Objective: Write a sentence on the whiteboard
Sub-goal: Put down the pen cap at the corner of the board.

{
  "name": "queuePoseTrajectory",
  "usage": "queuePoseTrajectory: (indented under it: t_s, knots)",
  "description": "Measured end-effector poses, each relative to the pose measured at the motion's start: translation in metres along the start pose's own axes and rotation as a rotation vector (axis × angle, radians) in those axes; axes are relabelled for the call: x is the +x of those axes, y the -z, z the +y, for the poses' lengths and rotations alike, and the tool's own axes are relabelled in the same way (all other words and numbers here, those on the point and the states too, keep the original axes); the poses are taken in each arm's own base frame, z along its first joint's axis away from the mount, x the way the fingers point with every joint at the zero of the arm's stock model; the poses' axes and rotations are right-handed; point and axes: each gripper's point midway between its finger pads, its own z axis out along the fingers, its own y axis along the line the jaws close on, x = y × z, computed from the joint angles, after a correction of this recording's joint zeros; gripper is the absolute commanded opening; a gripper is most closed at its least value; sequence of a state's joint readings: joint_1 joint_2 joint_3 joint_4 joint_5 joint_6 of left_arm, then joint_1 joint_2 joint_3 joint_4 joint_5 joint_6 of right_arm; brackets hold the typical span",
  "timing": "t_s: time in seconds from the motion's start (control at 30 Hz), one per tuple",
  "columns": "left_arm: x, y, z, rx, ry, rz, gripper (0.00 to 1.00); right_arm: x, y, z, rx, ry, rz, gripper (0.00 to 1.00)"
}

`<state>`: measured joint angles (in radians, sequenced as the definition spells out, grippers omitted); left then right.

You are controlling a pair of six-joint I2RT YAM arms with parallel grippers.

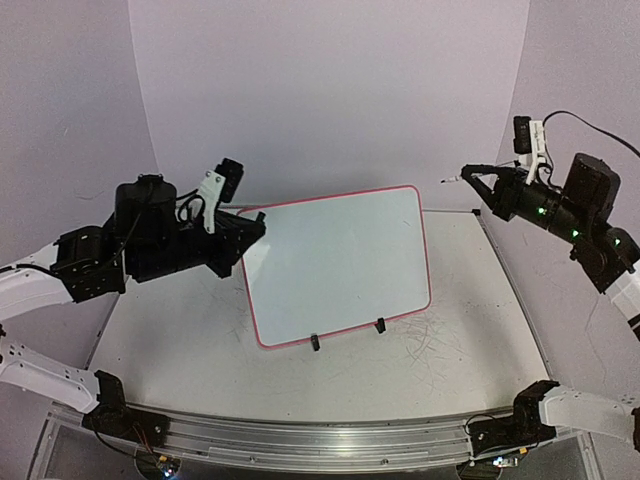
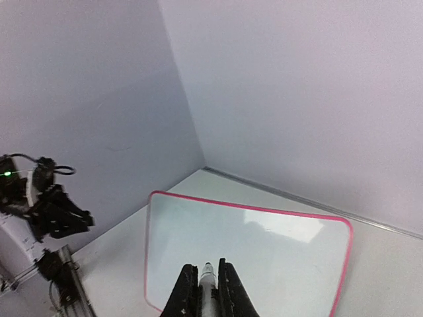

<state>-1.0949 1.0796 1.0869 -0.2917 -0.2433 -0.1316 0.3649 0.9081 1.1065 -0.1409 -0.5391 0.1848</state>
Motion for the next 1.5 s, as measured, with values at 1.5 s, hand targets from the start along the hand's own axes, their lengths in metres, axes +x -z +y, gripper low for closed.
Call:
queuePoseTrajectory:
  t_s: [1.5]
  knots:
    - [0.328,0.042,0.263,-1.063,0.676,0.690,0.36,0.060,0.008,-0.033,0.149,-0.063,0.075,0.00]
